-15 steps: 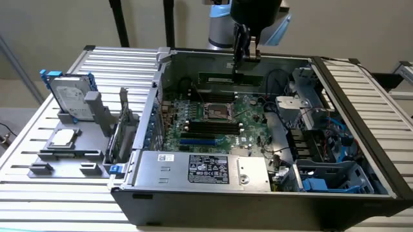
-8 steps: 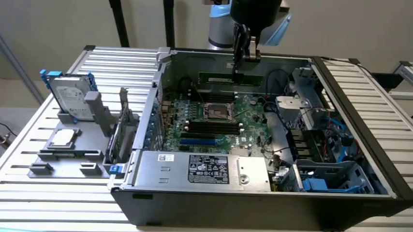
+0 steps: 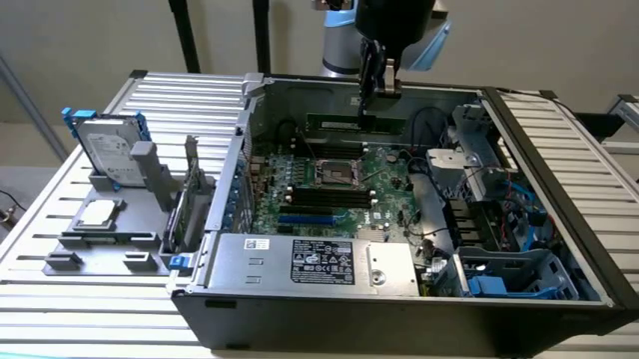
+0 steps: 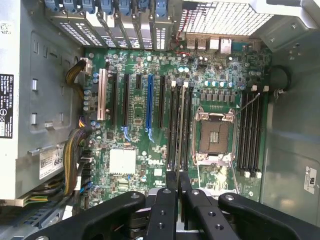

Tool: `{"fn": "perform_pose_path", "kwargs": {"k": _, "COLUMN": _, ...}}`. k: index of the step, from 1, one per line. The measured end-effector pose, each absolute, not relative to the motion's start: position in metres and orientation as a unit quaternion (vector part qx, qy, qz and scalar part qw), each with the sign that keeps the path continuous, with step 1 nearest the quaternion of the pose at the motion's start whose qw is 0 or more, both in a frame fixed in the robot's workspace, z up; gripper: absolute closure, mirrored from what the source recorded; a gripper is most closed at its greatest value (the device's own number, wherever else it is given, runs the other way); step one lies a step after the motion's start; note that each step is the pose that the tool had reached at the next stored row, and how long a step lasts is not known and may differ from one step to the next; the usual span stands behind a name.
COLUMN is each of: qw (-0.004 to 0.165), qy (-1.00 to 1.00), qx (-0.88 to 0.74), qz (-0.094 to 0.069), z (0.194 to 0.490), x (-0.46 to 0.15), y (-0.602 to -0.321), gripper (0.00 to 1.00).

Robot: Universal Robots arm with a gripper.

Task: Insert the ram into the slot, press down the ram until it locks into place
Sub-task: 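Insert the ram into the slot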

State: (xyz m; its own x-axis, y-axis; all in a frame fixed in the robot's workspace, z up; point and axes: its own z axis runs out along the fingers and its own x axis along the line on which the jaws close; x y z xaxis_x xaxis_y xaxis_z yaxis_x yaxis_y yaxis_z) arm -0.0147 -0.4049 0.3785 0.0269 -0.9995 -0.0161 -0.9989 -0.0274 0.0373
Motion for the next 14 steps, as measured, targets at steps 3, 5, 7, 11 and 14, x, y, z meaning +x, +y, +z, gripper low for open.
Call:
{"fn": "perform_pose_path", "kwargs": {"k": 3, "qw": 0.008, "qy": -0.697, "qx": 0.717, "qz": -0.019, "z": 0.373, "x": -0.016, "y": -0.405, "gripper": 0.87}}
{"fn": "perform_pose_path", "kwargs": {"k": 5, "qw": 0.008, "qy": -0.697, "qx": 0.716, "qz": -0.019, "z": 0.369, "x": -0.018, "y": -0.405, "gripper": 0.87}}
{"fn": "perform_pose_path", "kwargs": {"k": 7, "qw": 0.008, "qy": -0.697, "qx": 0.716, "qz": -0.019, "z": 0.366, "x": -0.019, "y": -0.405, "gripper": 0.87}}
{"fn": "perform_pose_path", "kwargs": {"k": 11, "qw": 0.008, "qy": -0.697, "qx": 0.716, "qz": -0.019, "z": 0.358, "x": -0.022, "y": -0.405, "gripper": 0.87}}
{"fn": "perform_pose_path", "kwargs": {"k": 14, "qw": 0.008, "qy": -0.697, "qx": 0.716, "qz": -0.019, "z": 0.353, "x": -0.025, "y": -0.405, "gripper": 0.87}}
